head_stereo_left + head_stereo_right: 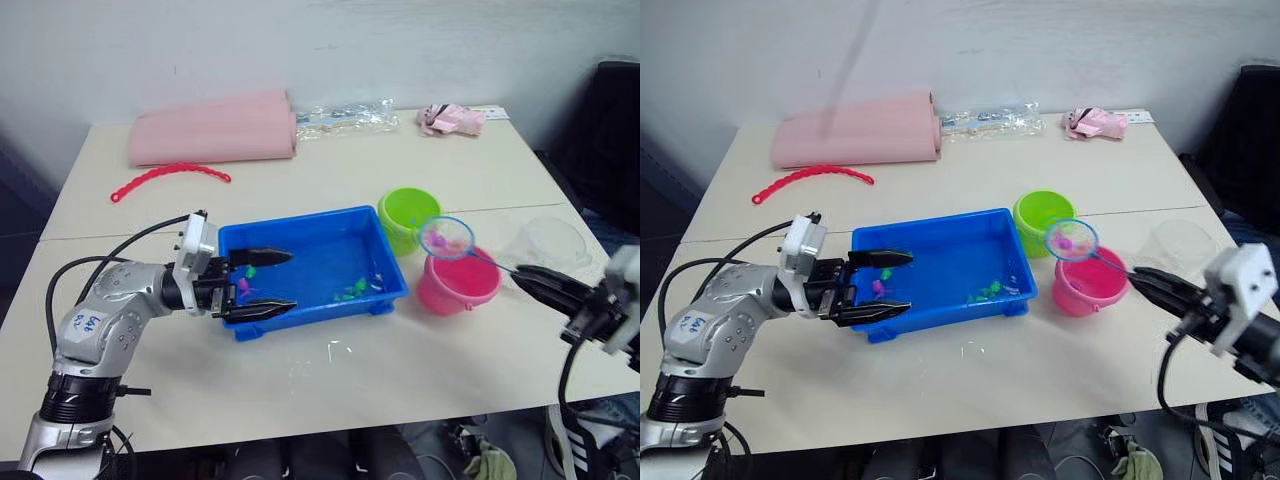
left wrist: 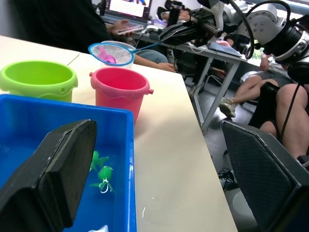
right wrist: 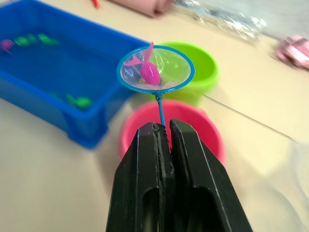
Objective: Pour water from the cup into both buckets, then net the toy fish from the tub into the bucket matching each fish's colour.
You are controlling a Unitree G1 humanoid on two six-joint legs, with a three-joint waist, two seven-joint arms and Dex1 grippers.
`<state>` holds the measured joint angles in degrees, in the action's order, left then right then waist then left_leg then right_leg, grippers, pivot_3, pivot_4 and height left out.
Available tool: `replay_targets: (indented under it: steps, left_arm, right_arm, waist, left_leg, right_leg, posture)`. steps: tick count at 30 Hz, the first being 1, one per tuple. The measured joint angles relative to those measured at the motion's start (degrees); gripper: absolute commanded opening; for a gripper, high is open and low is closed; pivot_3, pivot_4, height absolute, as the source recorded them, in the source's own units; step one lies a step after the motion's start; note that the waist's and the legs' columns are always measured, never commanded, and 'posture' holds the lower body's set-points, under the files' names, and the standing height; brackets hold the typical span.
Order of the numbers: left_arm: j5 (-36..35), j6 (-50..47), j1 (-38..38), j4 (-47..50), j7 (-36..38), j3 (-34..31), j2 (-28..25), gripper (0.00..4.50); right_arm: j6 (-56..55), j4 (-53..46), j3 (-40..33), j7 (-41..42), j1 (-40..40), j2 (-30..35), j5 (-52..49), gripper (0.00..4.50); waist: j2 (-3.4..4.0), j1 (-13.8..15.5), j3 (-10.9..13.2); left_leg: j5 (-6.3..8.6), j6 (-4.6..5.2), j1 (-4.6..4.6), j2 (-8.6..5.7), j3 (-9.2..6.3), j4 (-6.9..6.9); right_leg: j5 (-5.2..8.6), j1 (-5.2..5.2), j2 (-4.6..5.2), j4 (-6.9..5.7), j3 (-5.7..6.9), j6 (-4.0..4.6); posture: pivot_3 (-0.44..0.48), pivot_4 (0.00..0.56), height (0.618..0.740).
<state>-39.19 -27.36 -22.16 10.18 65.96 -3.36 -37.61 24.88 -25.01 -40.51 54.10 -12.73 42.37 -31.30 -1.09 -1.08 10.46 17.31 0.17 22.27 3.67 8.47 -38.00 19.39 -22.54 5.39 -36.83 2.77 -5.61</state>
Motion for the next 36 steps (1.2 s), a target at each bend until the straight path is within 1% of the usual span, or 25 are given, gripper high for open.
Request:
replay_targets:
  steps: [3,6,8,13,14,16,17,19,21,23,27,30,31,36]
  left_arm:
    - [0.70,1.63,-2.25,-1.42,1.71,0.36,0.18,4.47]
    - [1.68,2.74,-2.34,-3.48,3.00,0.84,0.18,4.47]
    - [2.48,3.38,-2.34,-4.80,3.75,1.30,0.18,4.47]
    - [3.17,4.16,-3.42,-6.66,5.18,1.61,0.17,4.47]
    - [3.27,4.16,-3.65,-6.68,5.75,1.65,0.06,4.47]
    - [3.41,4.17,-3.85,-6.90,6.28,1.67,-0.02,4.47]
    - [3.45,4.18,-3.87,-7.04,6.37,1.67,-0.01,4.47]
    - [3.58,4.22,-3.94,-7.95,6.53,1.67,0.04,4.47]
    - [3.64,4.25,-3.96,-8.37,6.57,1.68,0.11,4.47]
    - [3.63,4.25,-3.96,-8.40,6.54,1.68,0.34,4.47]
    - [3.64,4.27,-3.83,-8.42,6.39,1.60,0.38,4.47]
    - [3.64,4.30,-3.80,-8.41,6.15,1.52,0.38,4.47]
    - [3.64,4.32,-3.76,-8.41,5.97,1.39,0.38,4.47]
    - [3.63,4.31,-3.31,-8.35,5.26,1.15,0.39,4.47]
  right_arm:
    - [-8.18,2.83,-0.28,1.72,-4.87,-0.15,5.06,0.00]
    - [-14.52,4.98,-0.17,2.20,-6.61,-0.95,8.06,0.00]
    - [-17.80,6.12,0.01,2.03,-6.76,-1.83,9.27,0.00]
    - [-29.40,9.48,1.95,1.75,-7.01,-1.73,15.78,0.00]
    - [-33.67,10.61,2.41,1.30,-6.83,-1.66,18.33,0.00]
    - [-38.58,11.82,2.52,0.24,-6.37,-1.33,21.01,0.00]
    - [-41.34,12.54,2.58,-0.66,-5.94,-0.90,22.74,0.00]
    - [-50.77,15.71,3.45,-3.84,-3.35,1.31,29.27,0.00]
    - [-56.51,17.91,4.19,-6.36,-2.06,2.51,33.04,0.00]
    - [-61.20,20.67,4.38,-9.49,-1.06,3.27,37.23,0.00]
    - [-69.53,25.01,4.62,-15.64,-0.92,7.12,46.63,0.00]
    - [-73.47,27.05,4.67,-19.54,-0.70,8.32,51.08,0.00]
    - [-74.92,27.85,4.66,-22.16,-0.25,8.73,54.23,0.00]
    - [-78.75,28.65,4.56,-28.96,1.28,9.51,60.99,0.00]
  waist:
    - [0.00,-0.17,0.00]
    - [0.01,-0.54,0.00]
    - [0.00,-0.54,0.00]
    - [0.00,-0.46,0.00]
    - [0.00,-0.43,0.00]
    - [0.00,-0.42,0.00]
    - [0.00,-0.44,0.00]
    - [0.00,-0.53,0.00]
    - [0.00,-0.55,0.00]
    - [0.01,-0.53,0.01]
    - [0.02,-0.46,0.01]
    - [0.02,-0.53,0.02]
    - [0.02,-0.55,0.02]
    - [0.02,-0.56,0.02]
  left_leg:
    - [0.00,0.00,-0.07,-0.03,0.01,0.00]
    - [-0.01,-0.02,-0.08,-0.02,0.03,0.00]
    - [-0.03,-0.05,-0.07,-0.01,0.03,0.00]
    - [-0.04,-0.06,-0.07,-0.01,0.02,-0.01]
    - [-0.04,-0.06,-0.08,-0.02,0.03,-0.01]
    - [-0.04,-0.07,-0.08,-0.01,0.03,-0.02]
    - [-0.04,-0.07,-0.08,-0.01,0.03,-0.03]
    - [-0.05,-0.07,-0.09,-0.02,0.04,-0.08]
    - [-0.08,-0.12,-0.11,0.00,0.04,-0.07]
    - [-0.09,-0.14,-0.11,0.00,0.04,-0.07]
    - [-0.11,-0.12,-0.11,-0.01,0.05,-0.08]
    - [-0.12,-0.12,-0.11,-0.01,0.06,-0.10]
    - [-0.13,-0.13,-0.12,0.00,0.06,-0.11]
    - [-0.16,-0.18,-0.13,0.01,0.06,-0.09]
  right_leg:
    - [0.00,0.04,-0.01,-0.01,-0.03,-0.01]
    - [0.00,0.04,-0.04,-0.02,-0.06,-0.01]
    - [0.00,0.02,-0.05,-0.03,-0.06,-0.01]
    - [0.00,0.03,-0.02,-0.03,-0.06,-0.01]
    - [0.00,0.03,-0.01,-0.04,-0.06,-0.02]
    - [0.00,0.03,-0.01,-0.04,-0.06,-0.02]
    - [0.00,0.03,-0.01,-0.05,-0.06,-0.02]
    - [0.00,0.04,-0.01,-0.08,-0.07,-0.03]
    - [0.00,0.04,-0.06,-0.09,-0.08,-0.03]
    - [0.01,0.03,-0.05,-0.10,-0.09,-0.02]
    - [0.01,0.03,-0.01,-0.10,-0.11,-0.03]
    - [0.01,0.04,-0.01,-0.11,-0.12,-0.04]
    - [0.01,0.04,-0.01,-0.13,-0.12,-0.04]
    - [0.01,0.02,-0.04,-0.15,-0.13,-0.03]
  posture:
    - [0.000,0.150,0.740]
    - [0.000,0.150,0.740]
    - [0.000,0.150,0.740]
    - [0.000,0.150,0.740]
    - [0.000,0.150,0.740]
    - [0.000,0.150,0.740]
    - [0.000,0.150,0.740]
    - [0.000,0.150,0.740]
    - [0.000,0.150,0.740]
    - [0.000,0.150,0.740]
    - [0.000,0.150,0.740]
    - [0.000,0.150,0.740]
    - [0.000,0.150,0.740]
    - [0.000,0.150,0.740]
